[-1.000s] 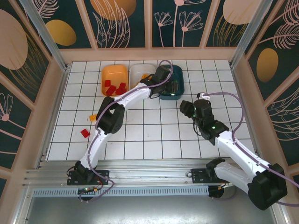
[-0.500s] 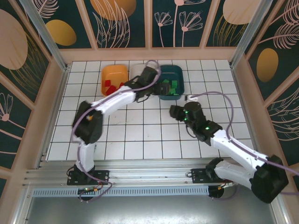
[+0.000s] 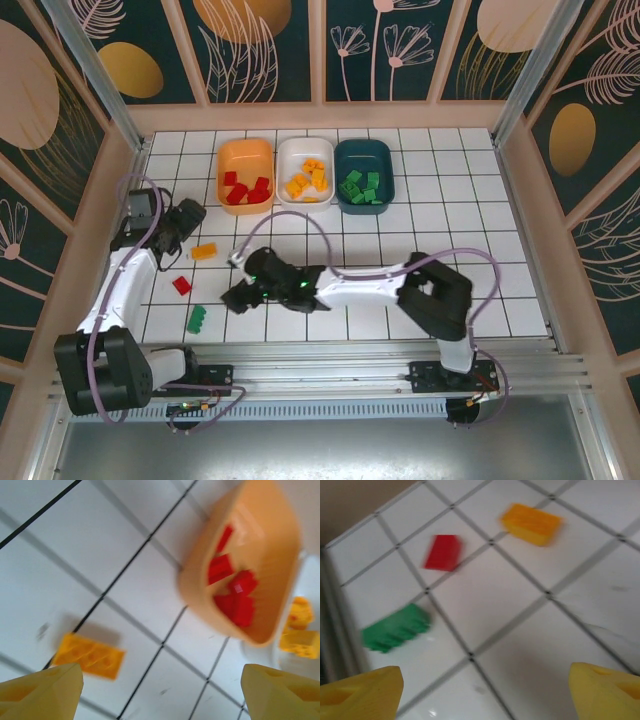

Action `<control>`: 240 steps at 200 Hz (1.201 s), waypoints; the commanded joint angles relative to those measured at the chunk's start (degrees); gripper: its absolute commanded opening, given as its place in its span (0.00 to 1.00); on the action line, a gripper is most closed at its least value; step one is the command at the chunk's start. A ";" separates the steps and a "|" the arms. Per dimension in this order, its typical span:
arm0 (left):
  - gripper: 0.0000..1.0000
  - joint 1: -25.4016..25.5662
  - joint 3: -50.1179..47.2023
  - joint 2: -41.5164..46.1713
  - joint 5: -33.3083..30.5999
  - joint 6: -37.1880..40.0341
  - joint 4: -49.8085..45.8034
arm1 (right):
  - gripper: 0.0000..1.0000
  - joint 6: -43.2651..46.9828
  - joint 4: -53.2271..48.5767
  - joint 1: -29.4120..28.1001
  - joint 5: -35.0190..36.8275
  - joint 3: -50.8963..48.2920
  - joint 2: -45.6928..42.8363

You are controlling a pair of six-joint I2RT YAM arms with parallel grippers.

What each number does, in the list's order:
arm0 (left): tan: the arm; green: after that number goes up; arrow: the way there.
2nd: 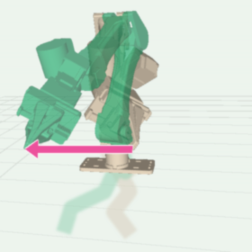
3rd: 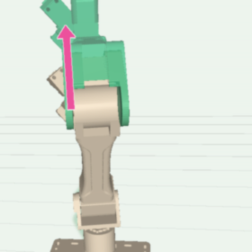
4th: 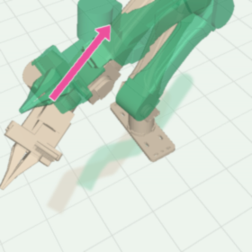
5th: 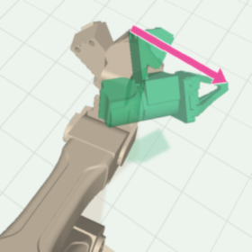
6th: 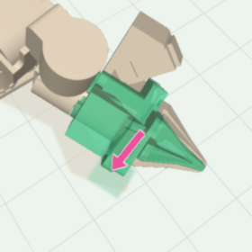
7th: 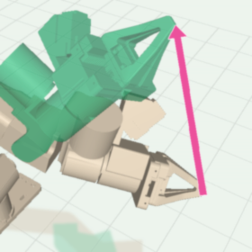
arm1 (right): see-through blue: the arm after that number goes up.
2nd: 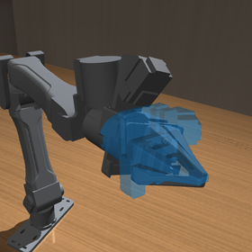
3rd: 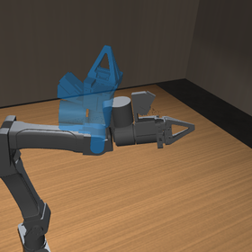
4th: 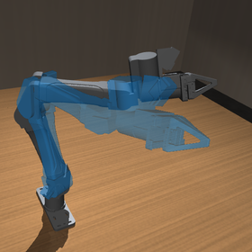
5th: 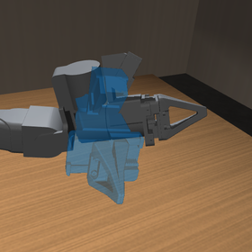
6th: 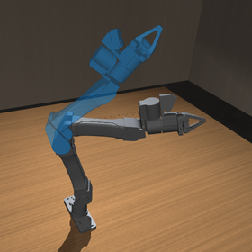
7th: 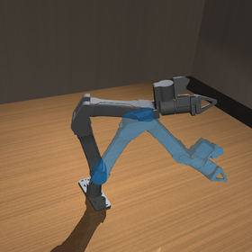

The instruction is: Sort the legos into containers by color

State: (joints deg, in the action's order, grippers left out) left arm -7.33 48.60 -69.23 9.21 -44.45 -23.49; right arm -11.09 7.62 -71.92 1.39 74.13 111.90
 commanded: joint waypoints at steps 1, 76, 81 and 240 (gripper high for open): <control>0.82 -4.69 -0.08 1.21 5.88 0.38 -3.83 | 0.90 6.90 1.20 -2.23 -7.20 8.17 6.16; 0.83 -10.26 2.87 1.82 8.49 3.36 -5.57 | 0.99 12.26 -2.88 -5.41 -9.59 23.13 20.78; 0.83 -10.26 2.67 1.97 8.82 3.37 -5.40 | 0.99 12.47 -2.94 -5.57 -9.33 23.62 21.41; 0.83 -10.56 2.11 1.76 12.15 4.38 -2.88 | 0.59 12.07 -0.27 -5.83 1.94 22.46 23.48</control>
State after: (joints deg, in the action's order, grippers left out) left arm -17.37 49.93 -67.75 20.60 -41.56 -27.18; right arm 1.83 3.60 -78.15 0.99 99.13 137.10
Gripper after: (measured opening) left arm 0.827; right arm 0.642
